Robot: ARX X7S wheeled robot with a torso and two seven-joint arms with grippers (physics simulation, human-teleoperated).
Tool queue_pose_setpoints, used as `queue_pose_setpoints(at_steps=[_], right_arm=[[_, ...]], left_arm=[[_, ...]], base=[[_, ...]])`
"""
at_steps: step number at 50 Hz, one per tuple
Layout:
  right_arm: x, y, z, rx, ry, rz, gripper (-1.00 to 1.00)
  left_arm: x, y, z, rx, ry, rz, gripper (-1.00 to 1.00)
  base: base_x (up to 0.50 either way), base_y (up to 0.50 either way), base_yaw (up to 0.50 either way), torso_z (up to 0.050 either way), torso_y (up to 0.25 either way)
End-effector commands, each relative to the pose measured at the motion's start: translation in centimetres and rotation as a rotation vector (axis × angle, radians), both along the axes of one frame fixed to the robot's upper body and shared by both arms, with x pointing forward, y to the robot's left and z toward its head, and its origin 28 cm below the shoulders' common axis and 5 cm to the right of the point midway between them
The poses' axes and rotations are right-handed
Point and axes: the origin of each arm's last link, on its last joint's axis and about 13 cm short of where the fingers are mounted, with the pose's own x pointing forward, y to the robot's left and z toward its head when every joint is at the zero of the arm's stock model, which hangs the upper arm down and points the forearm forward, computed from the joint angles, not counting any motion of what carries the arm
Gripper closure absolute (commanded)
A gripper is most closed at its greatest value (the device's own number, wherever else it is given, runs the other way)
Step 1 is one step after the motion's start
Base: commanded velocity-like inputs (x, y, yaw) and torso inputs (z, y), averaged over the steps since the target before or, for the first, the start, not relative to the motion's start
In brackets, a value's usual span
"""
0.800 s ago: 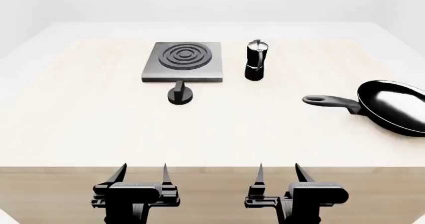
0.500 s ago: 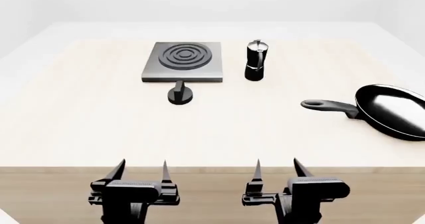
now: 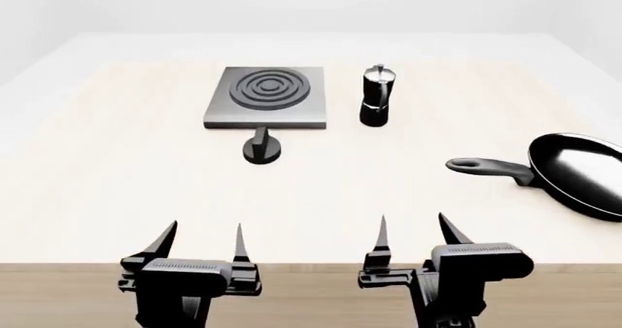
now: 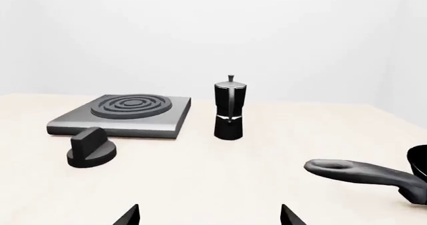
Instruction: Put the frying pan on the stove.
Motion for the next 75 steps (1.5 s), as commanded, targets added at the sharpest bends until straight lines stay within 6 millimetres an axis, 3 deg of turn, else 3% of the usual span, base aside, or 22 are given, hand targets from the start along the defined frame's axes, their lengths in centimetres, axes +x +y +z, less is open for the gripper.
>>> queue_pose_setpoints(at_steps=[1,75], right_arm=[[-0.1,-0.1,0.9,-0.001,-0.018,-0.002,-1.0],[-0.1,0.4,1.8,0.028,-0.025,0.001,-1.0]], left_arm=[[-0.3,0.1,0.6,-0.001,-0.013,-0.004,-1.0],[-0.9,0.2,1.3,-0.037,-0.023,-0.021,-1.0]], base=[[0.2,0.0,0.0,0.0,0.0],[0.22,0.0,0.0,0.0,0.0]])
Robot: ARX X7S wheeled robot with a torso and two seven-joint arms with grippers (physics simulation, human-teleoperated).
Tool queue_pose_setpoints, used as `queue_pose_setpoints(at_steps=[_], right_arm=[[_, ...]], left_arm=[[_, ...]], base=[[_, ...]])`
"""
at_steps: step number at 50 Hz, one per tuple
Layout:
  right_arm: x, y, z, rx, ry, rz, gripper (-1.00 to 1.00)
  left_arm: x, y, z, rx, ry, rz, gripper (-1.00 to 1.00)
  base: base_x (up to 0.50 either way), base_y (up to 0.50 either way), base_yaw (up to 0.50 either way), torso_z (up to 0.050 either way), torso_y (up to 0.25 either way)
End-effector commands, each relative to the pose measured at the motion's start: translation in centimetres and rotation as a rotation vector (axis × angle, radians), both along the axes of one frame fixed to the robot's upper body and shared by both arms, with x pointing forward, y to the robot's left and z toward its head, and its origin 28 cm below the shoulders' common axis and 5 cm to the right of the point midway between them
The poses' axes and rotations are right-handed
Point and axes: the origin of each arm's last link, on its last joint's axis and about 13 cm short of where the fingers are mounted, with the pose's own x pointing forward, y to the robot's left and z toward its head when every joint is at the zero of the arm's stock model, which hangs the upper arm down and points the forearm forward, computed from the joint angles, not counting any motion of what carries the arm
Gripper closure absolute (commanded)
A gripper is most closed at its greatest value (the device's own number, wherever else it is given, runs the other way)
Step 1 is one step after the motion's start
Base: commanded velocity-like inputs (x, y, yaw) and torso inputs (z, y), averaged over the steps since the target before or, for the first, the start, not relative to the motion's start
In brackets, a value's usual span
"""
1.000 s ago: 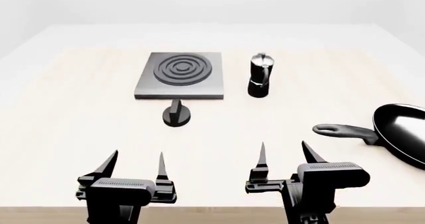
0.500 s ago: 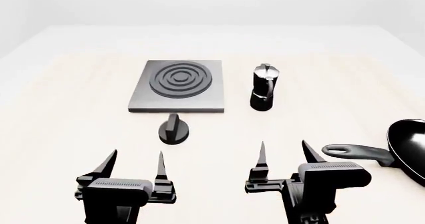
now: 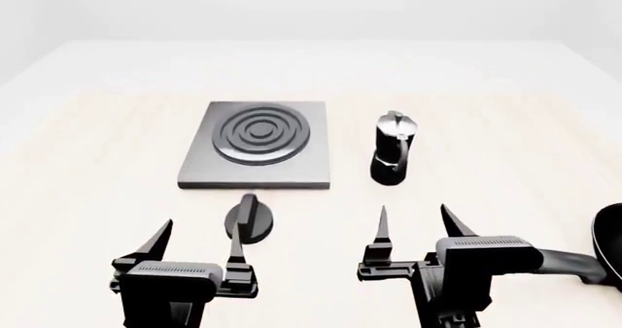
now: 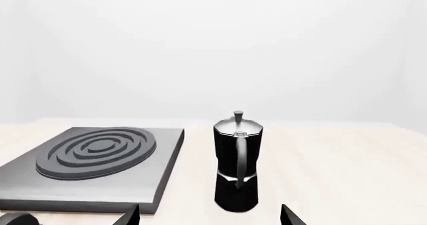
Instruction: Put the frying pan on the stove.
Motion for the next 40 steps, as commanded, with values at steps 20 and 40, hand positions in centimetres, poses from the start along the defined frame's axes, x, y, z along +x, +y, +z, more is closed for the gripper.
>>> queue_pose_setpoints(at_steps=[20,40], right_arm=[[0.4,0.1,0.3,-0.005,0.014,-0.026,-1.0],[2.9,0.3,2.0,0.016,0.027,-0.124,-1.0]], left_arm=[[0.0,-0.1,0.0,0.001,0.003,-0.005,-1.0],[-0.1,0.0,0.0,-0.007,0.002,-0.003,-1.0]], base=[[0.23,0.0,0.0,0.0,0.001],[0.16,0.0,0.0,0.0,0.0]])
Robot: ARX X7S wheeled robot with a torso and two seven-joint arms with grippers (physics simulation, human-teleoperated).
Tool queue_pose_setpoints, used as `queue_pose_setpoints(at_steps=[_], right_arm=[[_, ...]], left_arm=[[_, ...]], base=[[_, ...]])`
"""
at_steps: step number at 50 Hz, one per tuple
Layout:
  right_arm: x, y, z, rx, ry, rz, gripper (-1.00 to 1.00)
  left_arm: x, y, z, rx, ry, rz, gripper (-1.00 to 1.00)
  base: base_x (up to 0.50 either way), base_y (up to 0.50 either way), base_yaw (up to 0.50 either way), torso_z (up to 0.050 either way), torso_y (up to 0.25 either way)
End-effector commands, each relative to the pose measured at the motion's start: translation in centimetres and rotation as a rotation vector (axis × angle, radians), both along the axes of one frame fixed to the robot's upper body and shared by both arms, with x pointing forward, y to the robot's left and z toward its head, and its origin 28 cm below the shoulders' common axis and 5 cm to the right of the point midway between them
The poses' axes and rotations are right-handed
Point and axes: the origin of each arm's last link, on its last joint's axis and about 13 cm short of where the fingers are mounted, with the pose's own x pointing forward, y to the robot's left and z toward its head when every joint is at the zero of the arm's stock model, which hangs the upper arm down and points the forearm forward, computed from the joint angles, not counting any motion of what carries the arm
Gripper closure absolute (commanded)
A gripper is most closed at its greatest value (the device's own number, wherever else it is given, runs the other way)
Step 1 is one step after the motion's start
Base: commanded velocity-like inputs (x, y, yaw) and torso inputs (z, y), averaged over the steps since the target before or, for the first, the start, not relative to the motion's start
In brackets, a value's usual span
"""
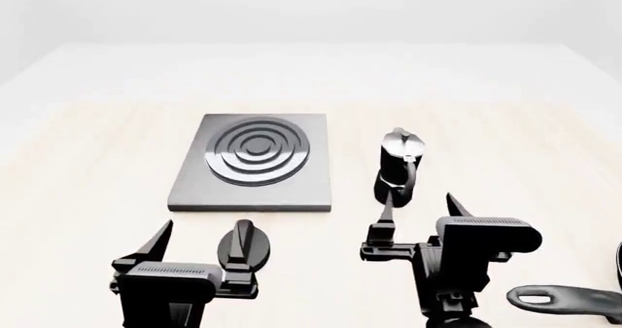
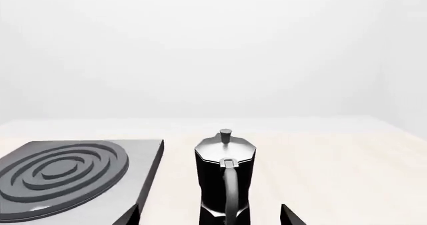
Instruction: Put the frying pan on the stove.
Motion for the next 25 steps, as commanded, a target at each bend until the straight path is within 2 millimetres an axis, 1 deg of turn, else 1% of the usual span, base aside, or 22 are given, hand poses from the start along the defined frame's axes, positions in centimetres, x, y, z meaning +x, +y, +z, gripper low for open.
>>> queue_pose_setpoints(at_steps=[1,5,9,14,16,19,20,24,25], right_arm=[[1.4,0.0,1.1,0.016,0.01,-0.08,-1.0],[1.8,-0.2,1.6,0.018,0.015,-0.162,-1.0],[1.9,-0.6,2.6,0.075,-0.001,-0.261,-1.0],[2.0,-0.8,3.4,0.146,-0.014,-0.341,-1.0],[1.9,-0.8,3.8,0.179,-0.015,-0.353,-1.0],[1.6,-0.9,4.1,0.175,-0.018,-0.368,-1.0],[1.6,-1.0,4.3,0.185,-0.029,-0.417,-1.0],[1.1,-1.2,4.9,0.189,-0.059,-0.476,-1.0],[1.0,-1.2,5.1,0.179,-0.064,-0.516,-1.0]], left_arm=[[0.0,0.0,-0.1,-0.002,0.002,0.0,-1.0],[0.0,-0.1,-0.2,-0.003,0.003,-0.002,-1.0],[0.0,0.0,-0.3,-0.002,0.007,-0.001,-1.0],[0.1,0.2,-0.2,0.002,0.007,0.004,-1.0],[0.1,0.2,-0.2,0.003,0.007,0.004,-1.0],[0.1,0.2,-0.1,0.001,0.007,0.002,-1.0],[0.2,0.1,-0.1,0.0,0.006,0.001,-1.0],[0.3,0.1,0.0,0.0,0.004,-0.003,-1.0],[0.3,0.1,-0.1,-0.001,0.004,-0.002,-1.0]], base=[[0.0,0.0,0.0,0.0,0.0],[0.0,0.0,0.0,0.0,0.0],[0.0,0.0,0.0,0.0,0.0],[0.0,0.0,0.0,0.0,0.0],[0.0,0.0,0.0,0.0,0.0],[0.0,0.0,0.0,0.0,0.0],[0.0,0.0,0.0,0.0,0.0],[0.0,0.0,0.0,0.0,0.0],[0.0,0.0,0.0,0.0,0.0]])
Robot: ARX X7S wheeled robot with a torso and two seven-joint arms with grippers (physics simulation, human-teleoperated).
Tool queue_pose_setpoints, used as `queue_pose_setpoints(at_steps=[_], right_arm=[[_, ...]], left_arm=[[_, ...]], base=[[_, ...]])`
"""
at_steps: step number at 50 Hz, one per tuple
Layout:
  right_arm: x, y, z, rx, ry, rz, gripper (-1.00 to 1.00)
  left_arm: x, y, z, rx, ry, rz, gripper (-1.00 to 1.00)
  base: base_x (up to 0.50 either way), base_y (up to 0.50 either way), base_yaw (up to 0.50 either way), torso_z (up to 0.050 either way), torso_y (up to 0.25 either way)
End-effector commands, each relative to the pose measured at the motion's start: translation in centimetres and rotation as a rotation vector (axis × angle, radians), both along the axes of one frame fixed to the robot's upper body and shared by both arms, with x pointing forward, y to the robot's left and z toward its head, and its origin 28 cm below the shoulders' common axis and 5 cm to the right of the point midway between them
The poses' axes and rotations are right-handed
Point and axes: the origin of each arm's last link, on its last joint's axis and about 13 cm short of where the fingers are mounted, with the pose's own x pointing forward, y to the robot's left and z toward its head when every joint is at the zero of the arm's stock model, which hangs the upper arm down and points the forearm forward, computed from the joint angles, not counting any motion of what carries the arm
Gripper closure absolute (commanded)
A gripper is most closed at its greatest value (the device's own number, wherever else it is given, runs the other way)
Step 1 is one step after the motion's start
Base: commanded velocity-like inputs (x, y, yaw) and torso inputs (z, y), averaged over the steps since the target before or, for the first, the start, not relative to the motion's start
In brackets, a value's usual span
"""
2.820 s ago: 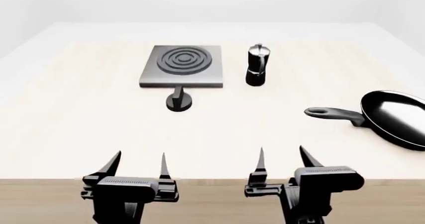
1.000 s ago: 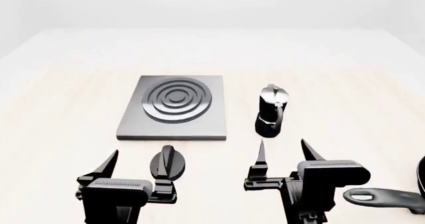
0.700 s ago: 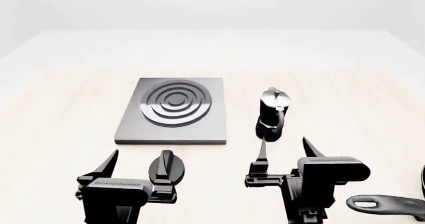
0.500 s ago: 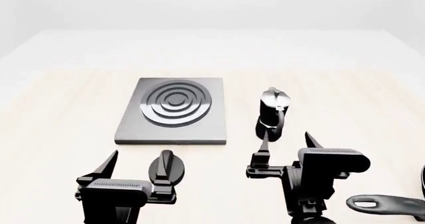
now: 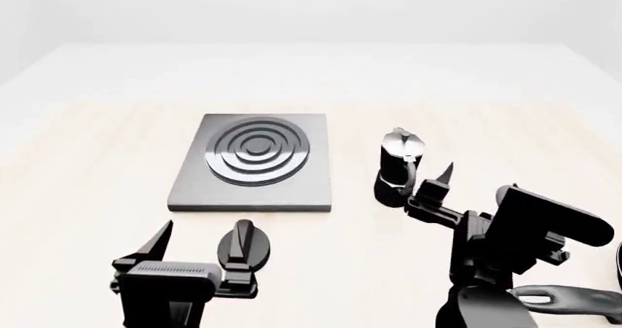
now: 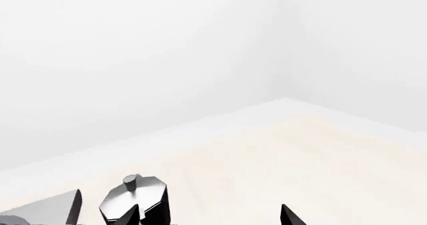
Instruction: Put the frying pan on the stove.
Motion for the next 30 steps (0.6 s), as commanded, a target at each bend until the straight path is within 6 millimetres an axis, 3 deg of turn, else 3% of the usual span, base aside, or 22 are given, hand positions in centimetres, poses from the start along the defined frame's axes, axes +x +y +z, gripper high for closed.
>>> queue_pose_setpoints(at_steps=[1,2,16,30], right_arm=[[-0.7,-0.5,1.6,0.046,-0.037,-0.212,-1.0],[-0.7,-0.5,1.7,0.038,-0.095,-0.211,-1.0],[-1.1,-1.1,2.1,0.076,-0.07,-0.556,-1.0],[-2.1,-1.0,0.9,0.06,-0.066,-0.699,-1.0]], left_arm=[[0.3,0.1,-0.1,0.001,0.002,0.002,-1.0],[0.3,0.1,-0.2,0.0,0.003,0.004,-1.0],[0.2,0.4,-0.4,-0.005,0.007,0.012,-1.0],[0.1,0.2,-0.7,-0.008,0.009,0.007,-1.0]], base=[[0.0,0.0,0.0,0.0,0.0],[0.0,0.0,0.0,0.0,0.0],[0.0,0.0,0.0,0.0,0.0],[0.0,0.0,0.0,0.0,0.0]])
